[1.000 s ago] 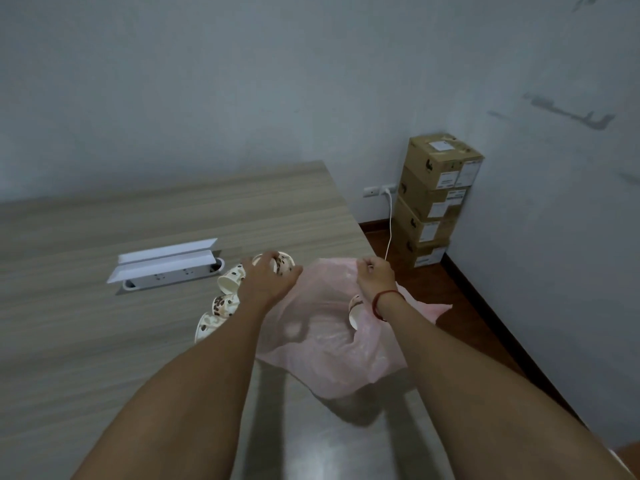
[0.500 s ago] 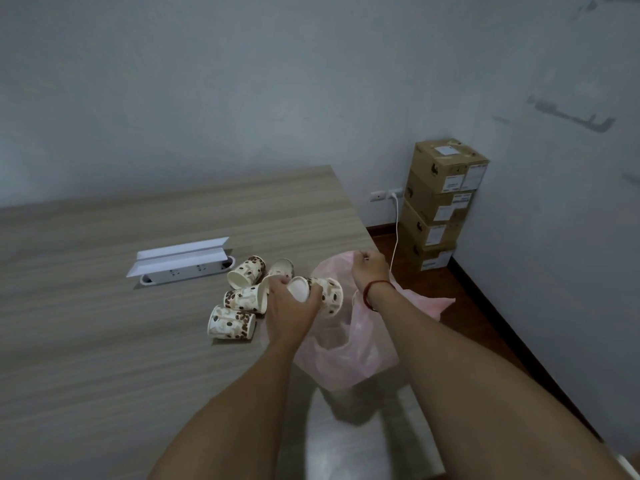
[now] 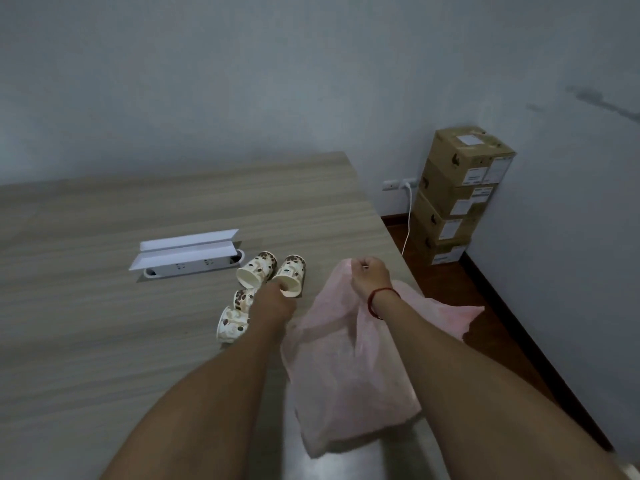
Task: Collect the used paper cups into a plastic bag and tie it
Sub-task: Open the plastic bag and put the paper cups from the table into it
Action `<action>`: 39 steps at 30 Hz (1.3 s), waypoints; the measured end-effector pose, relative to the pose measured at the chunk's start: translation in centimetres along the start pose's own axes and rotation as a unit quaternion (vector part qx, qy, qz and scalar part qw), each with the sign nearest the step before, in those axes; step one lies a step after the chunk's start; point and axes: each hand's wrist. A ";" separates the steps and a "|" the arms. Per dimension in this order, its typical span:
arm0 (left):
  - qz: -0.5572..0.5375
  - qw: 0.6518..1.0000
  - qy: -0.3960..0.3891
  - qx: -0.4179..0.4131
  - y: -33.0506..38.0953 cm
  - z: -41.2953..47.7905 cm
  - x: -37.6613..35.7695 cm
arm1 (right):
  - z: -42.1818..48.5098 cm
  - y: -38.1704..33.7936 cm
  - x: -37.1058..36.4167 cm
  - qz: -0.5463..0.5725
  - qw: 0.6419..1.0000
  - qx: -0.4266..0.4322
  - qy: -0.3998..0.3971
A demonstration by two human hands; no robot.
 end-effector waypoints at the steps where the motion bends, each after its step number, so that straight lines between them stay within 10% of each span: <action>1: 0.032 0.999 0.016 0.000 -0.7 1.0 0.4 | 0.5 0.2 -0.8 -0.003 1.000 -0.002 -0.004; 9: 0.241 0.966 -0.097 -0.019 -4.6 7.9 1.0 | 3.5 0.8 -6.5 -0.039 0.999 -0.019 -0.029; 18: 0.381 0.914 -0.034 -0.135 -5.3 8.7 -0.5 | 2.8 1.5 -6.3 -0.030 0.999 -0.023 -0.023; 30: -0.204 0.970 0.064 -0.116 0.1 -4.1 -0.4 | -3.8 0.6 1.2 0.043 0.998 0.003 0.041; 35: -0.275 0.953 -0.107 0.073 -0.5 -9.2 -3.6 | -6.7 -0.2 3.3 0.037 0.998 0.028 0.048; 39: -0.148 0.985 -0.080 -0.030 -1.5 -10.5 -2.3 | -8.4 0.0 3.4 0.033 0.998 0.028 0.042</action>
Point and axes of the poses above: each hand's wrist, its own z-axis towards the middle knuckle, its own x-axis out of the back of the hand, y = z × x, and after that the axes turned 12 degrees about -z, right-handed
